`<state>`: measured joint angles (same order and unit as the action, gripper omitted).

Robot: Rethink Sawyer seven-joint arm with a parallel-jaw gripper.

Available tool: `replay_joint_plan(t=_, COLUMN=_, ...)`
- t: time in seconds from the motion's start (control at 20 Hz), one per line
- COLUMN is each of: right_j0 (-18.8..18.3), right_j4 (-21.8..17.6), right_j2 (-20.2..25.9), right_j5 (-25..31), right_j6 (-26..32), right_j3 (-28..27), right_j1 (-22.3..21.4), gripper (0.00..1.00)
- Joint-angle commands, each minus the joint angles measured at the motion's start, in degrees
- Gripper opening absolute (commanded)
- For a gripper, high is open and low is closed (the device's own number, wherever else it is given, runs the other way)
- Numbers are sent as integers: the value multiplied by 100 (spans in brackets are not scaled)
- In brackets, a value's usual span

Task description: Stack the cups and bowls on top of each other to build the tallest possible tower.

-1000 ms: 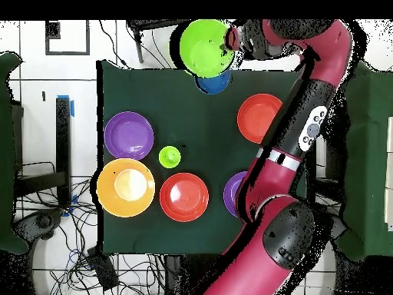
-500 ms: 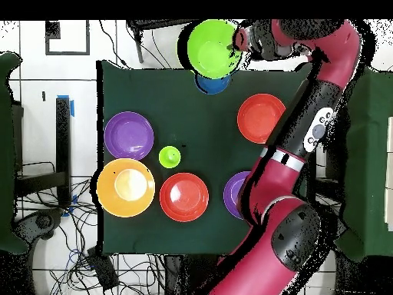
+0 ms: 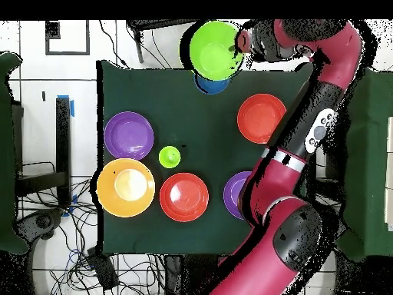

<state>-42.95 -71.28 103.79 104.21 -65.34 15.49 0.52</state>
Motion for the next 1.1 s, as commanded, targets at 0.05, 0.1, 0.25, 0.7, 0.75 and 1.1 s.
replay_joint_plan(t=0.05, right_j0=-99, right_j4=24, right_j2=-533, right_j5=451, right_j6=1550, right_j3=14, right_j1=14, gripper=0)
replay_joint_plan(t=0.1, right_j0=-118, right_j4=102, right_j2=-596, right_j5=424, right_j6=1499, right_j3=78, right_j1=15, gripper=0)
replay_joint_plan(t=0.25, right_j0=-183, right_j4=345, right_j2=-791, right_j5=328, right_j6=1340, right_j3=283, right_j1=17, gripper=0)
replay_joint_plan(t=0.7, right_j0=-269, right_j4=752, right_j2=-1145, right_j5=132, right_j6=1136, right_j3=560, right_j1=52, gripper=0)
replay_joint_plan(t=0.75, right_j0=-299, right_j4=830, right_j2=-1219, right_j5=78, right_j6=1067, right_j3=644, right_j1=42, gripper=0)
replay_joint_plan(t=1.1, right_j0=-339, right_j4=1252, right_j2=-1529, right_j5=-187, right_j6=841, right_j3=933, right_j1=65, gripper=0)
